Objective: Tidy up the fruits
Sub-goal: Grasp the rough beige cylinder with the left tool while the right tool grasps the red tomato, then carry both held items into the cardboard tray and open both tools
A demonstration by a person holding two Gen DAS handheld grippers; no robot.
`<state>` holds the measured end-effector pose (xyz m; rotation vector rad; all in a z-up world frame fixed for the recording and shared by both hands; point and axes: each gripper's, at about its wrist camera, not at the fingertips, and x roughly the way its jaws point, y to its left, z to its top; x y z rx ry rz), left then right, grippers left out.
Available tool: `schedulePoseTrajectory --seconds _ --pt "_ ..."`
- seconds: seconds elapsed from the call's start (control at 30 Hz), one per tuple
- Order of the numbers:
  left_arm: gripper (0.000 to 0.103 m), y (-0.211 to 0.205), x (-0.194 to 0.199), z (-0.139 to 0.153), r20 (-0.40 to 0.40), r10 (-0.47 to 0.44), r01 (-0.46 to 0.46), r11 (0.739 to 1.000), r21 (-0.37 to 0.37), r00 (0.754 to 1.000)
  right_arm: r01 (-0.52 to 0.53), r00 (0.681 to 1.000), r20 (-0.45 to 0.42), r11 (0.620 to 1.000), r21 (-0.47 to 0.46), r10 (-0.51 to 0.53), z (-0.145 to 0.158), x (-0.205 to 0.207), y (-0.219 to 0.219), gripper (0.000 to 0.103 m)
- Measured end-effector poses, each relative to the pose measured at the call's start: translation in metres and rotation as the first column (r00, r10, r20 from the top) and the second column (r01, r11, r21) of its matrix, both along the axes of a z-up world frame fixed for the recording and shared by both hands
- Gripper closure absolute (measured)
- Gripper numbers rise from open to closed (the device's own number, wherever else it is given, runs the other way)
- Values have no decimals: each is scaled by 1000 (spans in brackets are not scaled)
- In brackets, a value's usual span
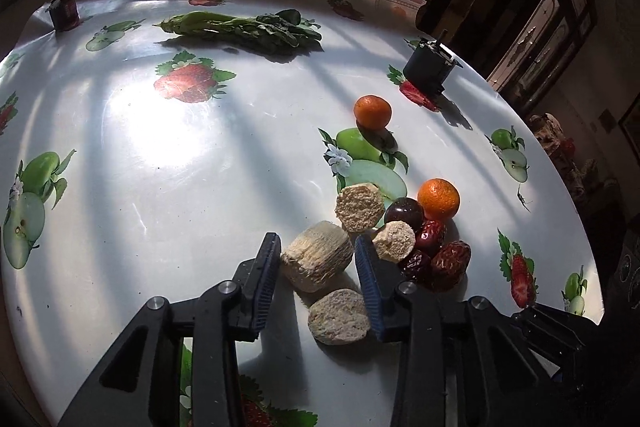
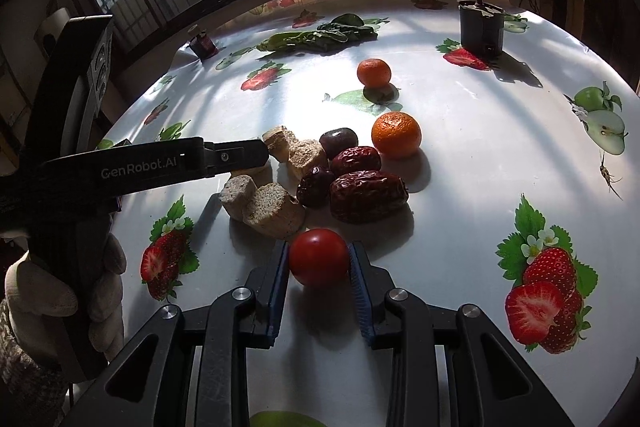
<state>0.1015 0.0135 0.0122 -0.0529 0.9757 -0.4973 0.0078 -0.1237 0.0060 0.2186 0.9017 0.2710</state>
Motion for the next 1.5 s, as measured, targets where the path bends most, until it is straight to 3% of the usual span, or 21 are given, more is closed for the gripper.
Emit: schedulePoseTrajectory --seconds 0.1,0.23,0.4,0.57,0.73,0.97,1.13,1.3,1.5 --pt "68 -5 -5 0 25 -28 27 999 29 999 -5 1000 1 1000 2 5 0 1 1 71" --pt "68 -3 -11 3 27 7 -8 999 42 1000 -5 1000 10 1000 0 5 2 -1 2 71" --pt "68 18 -40 29 65 48 -48 999 1 997 -5 999 32 1000 -7 5 6 -5 3 71" --pt "68 80 -81 65 111 114 -107 992 -70 987 -18 998 62 1000 -25 19 15 -12 12 71" --pt "68 174 -107 84 134 257 -253 966 -48 957 -72 993 97 997 0 71 46 -27 38 71" --pt "68 300 -114 62 73 501 -505 862 49 862 -239 964 117 971 -11 239 84 -22 140 71" --pt "68 340 -97 29 -26 577 -574 815 78 816 -363 931 32 932 -14 363 69 9 238 71" --pt "67 354 -86 15 -71 611 -604 791 103 788 -430 903 -62 898 -96 426 36 34 316 71" --pt "67 361 -86 16 -54 622 -618 782 85 781 -463 886 -108 874 -147 451 13 46 349 70"
